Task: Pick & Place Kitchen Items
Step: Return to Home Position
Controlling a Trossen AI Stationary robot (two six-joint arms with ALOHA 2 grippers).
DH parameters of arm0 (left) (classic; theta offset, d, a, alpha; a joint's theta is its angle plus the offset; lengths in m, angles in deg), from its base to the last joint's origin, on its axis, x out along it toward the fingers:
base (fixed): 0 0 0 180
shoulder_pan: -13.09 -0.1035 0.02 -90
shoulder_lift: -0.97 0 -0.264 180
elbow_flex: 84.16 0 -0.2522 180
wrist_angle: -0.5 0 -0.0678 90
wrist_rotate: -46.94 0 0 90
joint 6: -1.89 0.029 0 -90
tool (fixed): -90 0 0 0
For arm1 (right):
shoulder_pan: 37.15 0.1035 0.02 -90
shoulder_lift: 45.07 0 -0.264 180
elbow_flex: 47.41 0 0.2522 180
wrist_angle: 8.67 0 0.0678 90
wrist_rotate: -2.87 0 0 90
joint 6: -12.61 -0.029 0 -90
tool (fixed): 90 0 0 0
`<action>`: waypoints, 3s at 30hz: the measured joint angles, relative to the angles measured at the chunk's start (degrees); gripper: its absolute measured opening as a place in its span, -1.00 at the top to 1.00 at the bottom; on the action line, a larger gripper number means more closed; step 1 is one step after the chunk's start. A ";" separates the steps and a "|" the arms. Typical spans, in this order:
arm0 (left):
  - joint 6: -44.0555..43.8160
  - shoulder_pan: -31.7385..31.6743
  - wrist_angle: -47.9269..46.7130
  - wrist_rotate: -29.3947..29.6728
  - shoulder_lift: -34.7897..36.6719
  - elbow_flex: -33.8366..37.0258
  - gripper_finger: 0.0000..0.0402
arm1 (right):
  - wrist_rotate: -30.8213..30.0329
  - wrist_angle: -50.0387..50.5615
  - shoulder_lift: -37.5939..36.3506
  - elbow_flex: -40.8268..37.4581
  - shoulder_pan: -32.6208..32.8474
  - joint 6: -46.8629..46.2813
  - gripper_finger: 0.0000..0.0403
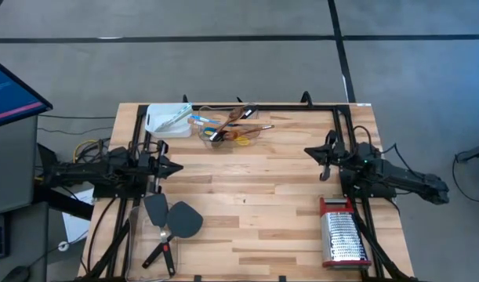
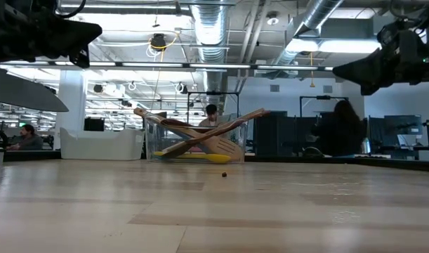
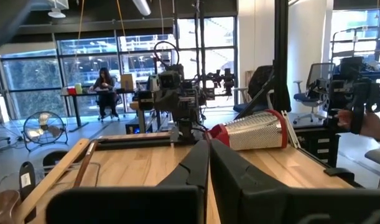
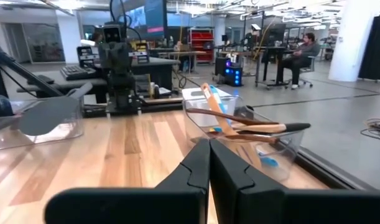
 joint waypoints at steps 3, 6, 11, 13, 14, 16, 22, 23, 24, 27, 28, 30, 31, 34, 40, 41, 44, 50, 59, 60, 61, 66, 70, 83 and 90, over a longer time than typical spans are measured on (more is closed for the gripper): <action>0.01 0.00 0.32 0.02 -1.18 0.00 0.98 | 0.07 0.32 0.00 -0.01 -0.44 0.00 1.00; 0.01 0.00 0.35 0.00 -2.30 0.00 0.98 | 0.08 0.45 0.00 -0.01 -0.31 0.01 1.00; 0.03 0.01 0.41 0.01 -4.18 0.00 0.98 | 0.22 0.48 0.00 -0.04 -0.31 0.02 1.00; 0.05 0.01 0.40 0.00 -4.87 0.00 0.98 | 0.24 0.48 0.00 -0.04 -0.31 0.02 1.00; 0.05 0.01 0.43 0.00 -5.22 0.00 0.98 | 0.24 0.49 0.00 -0.04 -0.31 0.02 1.00; 0.05 0.00 0.42 0.00 -5.82 0.00 0.98 | 0.24 0.50 0.00 -0.04 -0.31 0.02 1.00; 0.07 0.00 0.63 0.01 -7.30 0.00 0.98 | 0.24 0.50 0.02 -0.06 -0.31 0.02 1.00; 0.07 0.01 0.74 0.00 -7.54 0.00 0.98 | 0.24 0.49 0.02 -0.06 -0.31 0.02 1.00; 0.07 0.01 0.78 0.01 -7.76 0.00 0.98 | 0.24 0.50 0.02 -0.06 -0.31 0.02 1.00; 0.07 0.01 0.78 0.02 -8.32 0.00 0.98 | 0.24 0.50 0.02 -0.06 -0.31 0.02 1.00; 0.07 0.01 0.77 0.00 -8.50 0.00 0.98 | 0.24 0.50 0.02 -0.06 -0.31 0.02 1.00; 0.07 0.02 0.77 0.00 -8.68 0.00 0.98 | 0.23 0.50 0.02 -0.06 -0.31 0.02 1.00; 0.07 0.00 0.79 0.02 -8.82 0.00 0.98 | 0.24 0.48 0.02 -0.06 -0.31 0.02 1.00; 0.07 0.02 0.82 0.00 -8.94 0.00 0.98 | 0.24 0.50 0.03 -0.08 -0.31 0.02 1.00; 0.07 0.02 1.21 0.00 -8.94 0.00 0.98 | 0.24 0.50 0.03 -0.08 -0.31 0.02 1.00; 0.07 0.00 1.21 0.00 -8.94 0.00 0.98 | 0.24 0.50 0.03 -0.08 -0.31 0.02 1.00; 0.07 0.02 1.29 0.00 -8.91 0.00 0.98 | 0.24 0.50 0.04 -0.10 -0.31 0.02 1.00; 0.07 0.02 1.52 0.02 -8.91 0.00 0.98 | 0.24 0.50 0.04 -0.10 -0.31 0.02 1.00; 0.07 0.02 1.62 0.00 -8.91 0.00 0.98 | 0.23 0.50 0.04 -0.10 -0.31 0.02 1.00; 0.07 0.02 1.62 0.00 -8.91 0.00 0.98 | 0.23 0.50 0.04 -0.10 -0.31 0.02 1.00; 0.07 0.02 1.64 0.01 -8.91 0.00 0.98 | 0.24 0.50 0.04 -0.10 -0.31 0.02 1.00; 0.07 0.02 1.71 0.02 -8.91 0.00 0.98 | 0.24 0.50 0.04 -0.12 -0.31 0.02 1.00; 0.07 0.02 1.77 0.00 -8.91 0.00 0.98 | 0.23 0.50 0.04 -0.12 -0.31 0.02 1.00; 0.07 0.00 1.97 0.02 -8.91 0.00 0.98 | 0.24 0.50 0.04 -0.12 -0.31 0.02 1.00; 0.07 0.02 1.97 0.02 -8.91 0.00 0.98 | 0.23 0.50 0.04 -0.12 -0.32 0.02 1.00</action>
